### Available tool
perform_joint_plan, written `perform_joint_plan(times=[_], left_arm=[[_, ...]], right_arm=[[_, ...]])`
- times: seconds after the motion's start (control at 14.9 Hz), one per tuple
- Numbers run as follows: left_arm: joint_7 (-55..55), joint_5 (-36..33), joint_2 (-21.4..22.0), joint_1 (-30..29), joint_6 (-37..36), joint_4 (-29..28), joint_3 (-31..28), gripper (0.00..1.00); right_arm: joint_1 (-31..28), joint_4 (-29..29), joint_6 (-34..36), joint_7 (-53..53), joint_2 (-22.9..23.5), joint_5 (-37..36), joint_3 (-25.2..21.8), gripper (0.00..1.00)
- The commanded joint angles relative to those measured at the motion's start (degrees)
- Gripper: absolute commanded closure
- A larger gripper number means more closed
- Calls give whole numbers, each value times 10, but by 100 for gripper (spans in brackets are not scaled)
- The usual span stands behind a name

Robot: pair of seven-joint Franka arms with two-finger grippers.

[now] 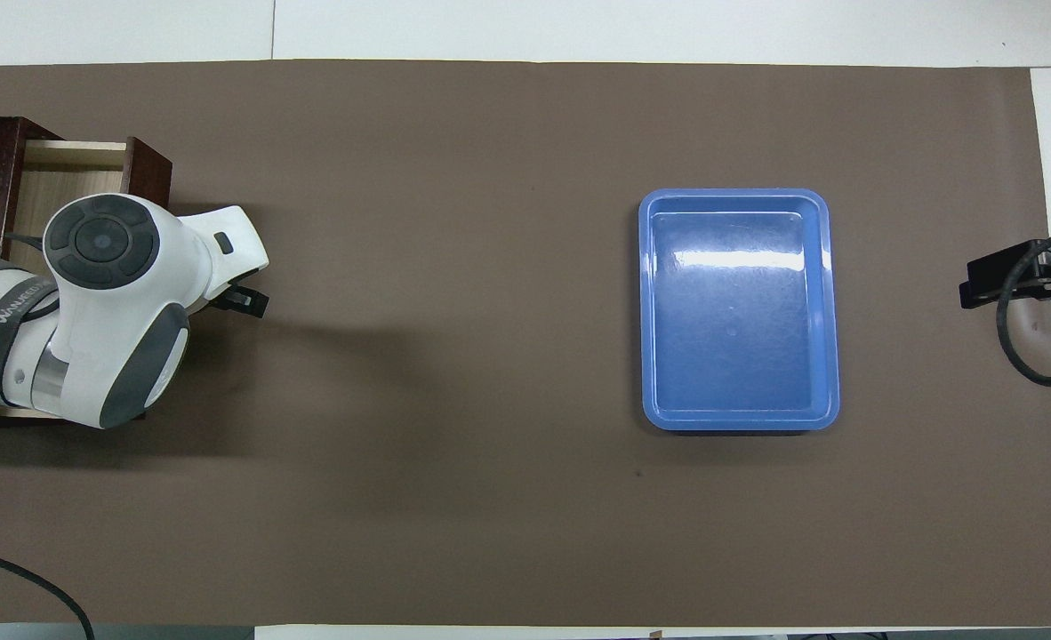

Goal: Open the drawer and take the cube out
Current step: 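Pull the drawer open toward the tray with the left gripper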

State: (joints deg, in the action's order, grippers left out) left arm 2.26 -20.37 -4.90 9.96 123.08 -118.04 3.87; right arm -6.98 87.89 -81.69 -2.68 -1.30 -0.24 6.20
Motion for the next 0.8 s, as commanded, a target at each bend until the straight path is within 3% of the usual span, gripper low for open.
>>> perform_joint_plan(times=[0.0,0.4,0.74], left_arm=[[6,12,9,18,-10,-5,-2,0],[6,12,9,21,-19,4,-3,0],[2,13,2,20,-93,75,-2,0]], right_arm=[[-9,3,-8,22,-1,-6,4,0],[-9,2,-9,22,-1,-5,4,0],[-9,3,-9,22,-1,-5,4,0]])
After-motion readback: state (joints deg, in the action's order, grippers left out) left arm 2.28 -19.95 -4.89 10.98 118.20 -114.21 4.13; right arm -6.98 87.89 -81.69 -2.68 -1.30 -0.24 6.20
